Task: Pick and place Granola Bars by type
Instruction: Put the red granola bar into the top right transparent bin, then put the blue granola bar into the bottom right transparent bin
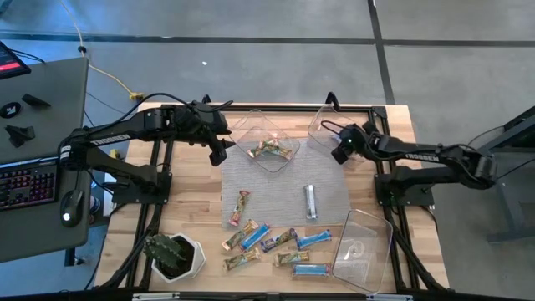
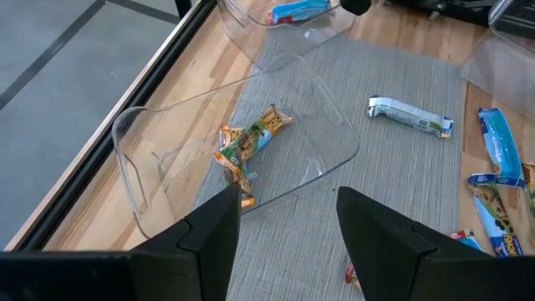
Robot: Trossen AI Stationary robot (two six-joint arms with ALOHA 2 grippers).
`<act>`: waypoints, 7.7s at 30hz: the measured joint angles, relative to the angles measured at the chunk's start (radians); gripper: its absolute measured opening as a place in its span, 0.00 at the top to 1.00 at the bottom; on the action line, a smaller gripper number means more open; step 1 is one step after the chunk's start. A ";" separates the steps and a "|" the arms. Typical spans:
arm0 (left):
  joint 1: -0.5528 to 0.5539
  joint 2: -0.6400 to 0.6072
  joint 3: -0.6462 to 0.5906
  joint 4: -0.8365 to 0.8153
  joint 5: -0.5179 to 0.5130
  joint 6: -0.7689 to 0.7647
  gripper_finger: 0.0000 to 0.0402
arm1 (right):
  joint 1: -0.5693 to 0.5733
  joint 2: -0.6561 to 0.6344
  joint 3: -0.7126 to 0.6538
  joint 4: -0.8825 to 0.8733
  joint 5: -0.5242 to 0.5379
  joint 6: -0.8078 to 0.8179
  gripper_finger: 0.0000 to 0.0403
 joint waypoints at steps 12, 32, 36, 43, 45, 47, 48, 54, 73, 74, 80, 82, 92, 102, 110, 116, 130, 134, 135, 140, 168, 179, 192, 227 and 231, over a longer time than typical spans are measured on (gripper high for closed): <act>0.000 0.000 0.000 -0.023 0.050 -0.136 0.52 | 0.180 -0.001 0.338 0.050 -0.251 -0.227 0.63; -0.221 0.042 -0.468 0.300 0.171 -0.773 0.52 | 0.298 -0.001 0.386 0.105 -0.271 -0.331 0.63; -0.244 0.105 -0.515 0.322 0.162 -0.794 0.52 | 0.298 -0.001 0.386 0.100 -0.275 -0.331 0.63; -0.330 0.281 -0.518 0.447 0.135 -0.788 0.52 | 0.298 -0.001 0.386 0.093 -0.275 -0.331 0.63; -0.354 0.328 -0.502 0.463 0.129 -0.806 0.52 | 0.298 -0.001 0.386 0.094 -0.275 -0.331 0.63; -0.373 0.377 -0.478 0.451 0.103 -0.840 0.52 | 0.298 -0.001 0.386 0.094 -0.275 -0.331 0.63; -0.383 0.395 -0.468 0.431 0.080 -0.852 0.52 | 0.298 -0.001 0.386 0.094 -0.275 -0.331 0.63; -0.423 0.484 -0.409 0.410 -0.003 -0.893 0.52 | 0.298 0.001 0.386 0.102 -0.275 -0.331 0.63; -0.488 0.532 -0.314 0.349 -0.011 -0.890 0.52 | 0.297 0.001 0.285 0.205 -0.294 -0.326 0.63; -0.498 0.538 -0.314 0.357 -0.011 -0.891 0.52 | 0.297 0.001 0.260 0.235 -0.293 -0.328 0.63; -0.555 0.561 -0.312 0.370 -0.019 -0.958 0.52 | 0.298 0.002 0.144 0.465 -0.305 -0.361 0.63; -0.570 0.565 -0.314 0.364 -0.022 -0.972 0.52 | 0.298 0.002 0.126 0.536 -0.347 -0.389 0.63; -0.576 0.606 -0.309 0.358 -0.054 -0.976 0.52 | 0.298 0.001 0.091 0.673 -0.583 -0.414 0.63; -0.574 0.603 -0.282 0.353 -0.086 -0.964 0.56 | 0.298 0.001 0.090 0.654 -0.586 -0.349 0.63; -0.572 0.601 -0.278 0.352 -0.114 -0.941 0.77 | 0.298 0.001 0.090 0.677 -0.585 -0.346 0.63; -0.539 0.587 -0.247 0.360 -0.100 -0.909 0.85 | 0.298 0.001 0.090 0.678 -0.586 -0.345 0.63; -0.262 0.586 0.109 0.351 -0.159 -0.253 0.86 | 0.373 -0.151 0.091 0.546 -0.521 -0.337 0.63; -0.145 0.591 0.150 0.491 -0.148 -0.057 0.86 | 0.461 -0.274 0.091 0.394 -0.286 -0.354 0.63; -0.114 0.591 0.150 0.558 -0.128 -0.011 0.86 | 0.481 -0.295 0.091 0.357 -0.204 -0.356 0.63; 0.021 0.658 0.153 0.892 0.110 0.050 0.86 | 0.559 -0.349 0.091 0.261 0.206 -0.285 0.63; 0.119 1.234 0.597 1.027 0.172 -0.055 0.86 | 0.581 -0.353 0.091 0.250 0.440 -0.155 0.63; 0.119 1.238 0.594 1.044 0.073 0.054 0.86 | 0.581 -0.353 0.091 0.213 0.372 -0.092 0.63; 0.119 1.238 0.594 1.039 0.121 0.080 0.85 | 0.581 -0.353 0.091 0.194 0.301 -0.093 0.63; 0.119 1.218 0.591 1.084 0.059 0.059 0.59 | 0.581 -0.352 0.091 0.077 0.251 -0.098 0.63; 0.119 1.108 0.591 1.006 0.070 0.105 0.58 | 0.581 -0.361 0.091 0.093 0.155 -0.116 0.63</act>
